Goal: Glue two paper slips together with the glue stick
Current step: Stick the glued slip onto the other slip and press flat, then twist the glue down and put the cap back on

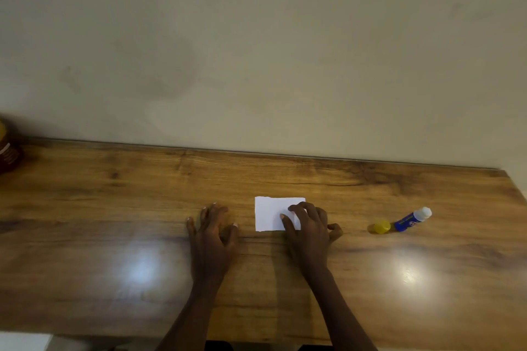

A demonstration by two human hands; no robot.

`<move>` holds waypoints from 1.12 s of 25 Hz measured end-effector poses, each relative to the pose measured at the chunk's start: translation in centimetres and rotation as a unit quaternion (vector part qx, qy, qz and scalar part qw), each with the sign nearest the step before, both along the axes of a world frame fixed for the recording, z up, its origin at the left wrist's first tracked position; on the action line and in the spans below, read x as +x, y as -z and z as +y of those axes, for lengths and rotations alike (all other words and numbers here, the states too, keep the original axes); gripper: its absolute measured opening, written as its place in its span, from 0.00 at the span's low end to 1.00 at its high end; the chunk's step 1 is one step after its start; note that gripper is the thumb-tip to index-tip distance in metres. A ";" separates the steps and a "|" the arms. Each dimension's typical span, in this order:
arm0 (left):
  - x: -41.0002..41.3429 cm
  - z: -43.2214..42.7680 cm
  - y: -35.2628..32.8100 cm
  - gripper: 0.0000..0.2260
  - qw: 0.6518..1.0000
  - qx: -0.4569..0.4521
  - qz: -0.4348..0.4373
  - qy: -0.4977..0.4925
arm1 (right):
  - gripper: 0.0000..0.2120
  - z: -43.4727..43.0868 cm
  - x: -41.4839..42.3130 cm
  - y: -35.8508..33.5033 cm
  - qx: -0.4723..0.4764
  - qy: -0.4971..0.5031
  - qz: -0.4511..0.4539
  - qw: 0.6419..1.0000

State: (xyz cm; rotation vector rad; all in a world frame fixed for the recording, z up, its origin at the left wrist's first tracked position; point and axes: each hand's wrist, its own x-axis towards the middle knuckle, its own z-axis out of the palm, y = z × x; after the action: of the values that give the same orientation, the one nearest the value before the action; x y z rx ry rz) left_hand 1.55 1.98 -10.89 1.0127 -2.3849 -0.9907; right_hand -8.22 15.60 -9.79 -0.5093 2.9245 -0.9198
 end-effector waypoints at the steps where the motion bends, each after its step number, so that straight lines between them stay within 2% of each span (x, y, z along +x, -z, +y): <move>1: 0.0 0.0 -0.2 0.18 1.000 0.011 0.006 0.000 | 0.09 0.6 -0.1 -0.5 -0.035 0.014 0.016 0.999; 3: 0.0 0.0 -0.5 0.20 1.000 0.021 0.014 0.001 | 0.07 2.4 -0.4 -1.8 -0.100 0.054 0.077 0.991; 6: -1.2 2.0 -1.2 0.26 0.999 0.018 0.016 0.036 | 0.12 7.1 -1.2 -3.6 -0.198 0.142 0.142 0.959; 8: -3.8 6.1 -2.5 0.29 0.992 0.087 0.041 0.087 | 0.16 10.7 -2.4 -4.2 -0.264 0.210 0.160 0.928; 10: -7.3 11.4 -3.6 0.31 0.975 0.134 0.045 0.169 | 0.23 14.1 -3.8 -4.2 -0.306 0.247 0.142 0.908; 12: -10.5 16.5 -3.9 0.32 0.963 0.149 0.019 0.223 | 0.28 16.9 -5.3 -3.6 -0.340 0.221 0.061 0.912; 14: -12.7 19.8 -3.4 0.30 0.960 0.157 -0.008 0.230 | 0.29 18.3 -6.9 -2.8 -0.328 0.155 -0.041 0.931; 16: -14.1 21.4 -2.5 0.26 0.963 0.140 -0.016 0.232 | 0.26 18.7 -8.3 -1.6 -0.295 0.103 -0.079 0.947; 20: -15.4 22.1 -1.4 0.22 0.968 0.104 -0.023 0.225 | 0.16 18.4 -9.3 0.2 -0.244 0.079 -0.045 0.966; 24: -15.0 20.7 -1.6 0.20 0.966 0.100 -0.005 0.237 | 0.09 18.4 -9.1 0.1 -0.240 0.090 -0.044 0.966; 28: -13.4 15.7 -4.6 0.19 0.974 0.094 0.013 0.204 | 0.08 15.5 -8.2 -2.9 -0.246 0.053 -0.030 0.967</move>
State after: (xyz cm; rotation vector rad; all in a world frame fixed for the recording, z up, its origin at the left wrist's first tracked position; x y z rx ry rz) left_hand -11.90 17.71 -6.26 0.5669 -2.5717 -1.3844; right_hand -16.43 31.09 -6.92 -0.3293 2.6750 -1.6571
